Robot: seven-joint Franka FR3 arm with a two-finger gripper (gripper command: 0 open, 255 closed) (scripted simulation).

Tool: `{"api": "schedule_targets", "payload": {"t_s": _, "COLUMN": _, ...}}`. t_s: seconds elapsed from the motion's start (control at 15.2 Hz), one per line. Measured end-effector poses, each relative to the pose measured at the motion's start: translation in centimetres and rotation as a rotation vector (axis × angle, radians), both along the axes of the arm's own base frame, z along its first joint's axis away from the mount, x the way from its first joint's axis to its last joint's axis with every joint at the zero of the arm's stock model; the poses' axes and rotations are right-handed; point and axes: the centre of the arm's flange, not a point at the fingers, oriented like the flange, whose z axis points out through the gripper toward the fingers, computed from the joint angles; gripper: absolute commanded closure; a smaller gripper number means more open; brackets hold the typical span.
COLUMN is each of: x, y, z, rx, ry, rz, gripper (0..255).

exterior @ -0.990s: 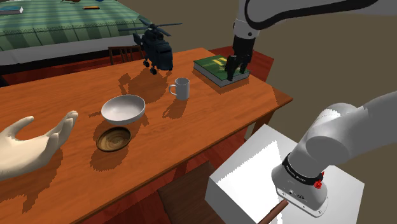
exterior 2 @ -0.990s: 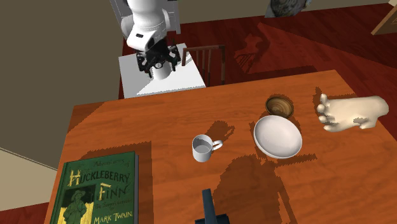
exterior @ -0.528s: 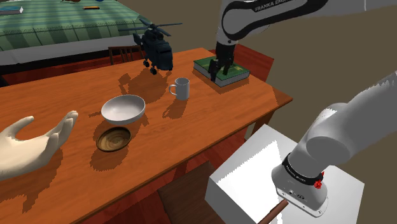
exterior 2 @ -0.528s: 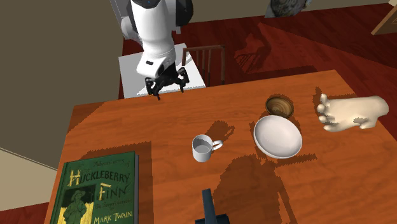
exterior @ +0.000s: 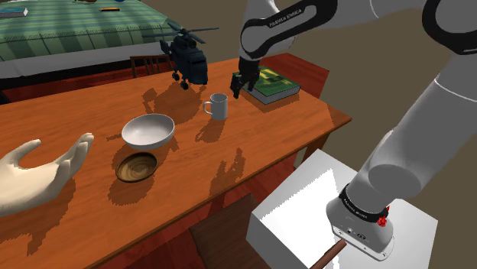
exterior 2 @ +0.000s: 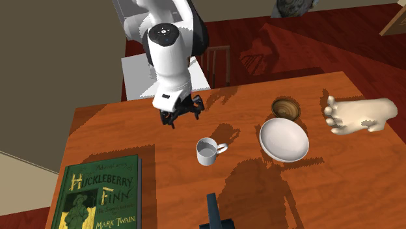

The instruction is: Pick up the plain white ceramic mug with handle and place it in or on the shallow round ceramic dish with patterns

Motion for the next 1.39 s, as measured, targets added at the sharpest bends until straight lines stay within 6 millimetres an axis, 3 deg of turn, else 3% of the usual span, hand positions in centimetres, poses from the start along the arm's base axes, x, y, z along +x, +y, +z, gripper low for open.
{"api": "schedule_targets", "payload": {"t_s": 0.53, "x": 8.6, "y": 1.0, "z": -3.7, "rx": 0.012, "ry": -0.055, "rz": 0.019, "gripper": 0}}
{"api": "schedule_targets", "payload": {"t_s": 1.06, "x": 10.0, "y": 1.3, "z": -7.3, "rx": 0.013, "ry": -0.061, "rz": 0.021, "gripper": 0}}
{"api": "schedule_targets", "payload": {"t_s": 1.39, "x": 10.1, "y": 1.3, "z": -7.8, "rx": 0.013, "ry": -0.061, "rz": 0.021, "gripper": 0}}
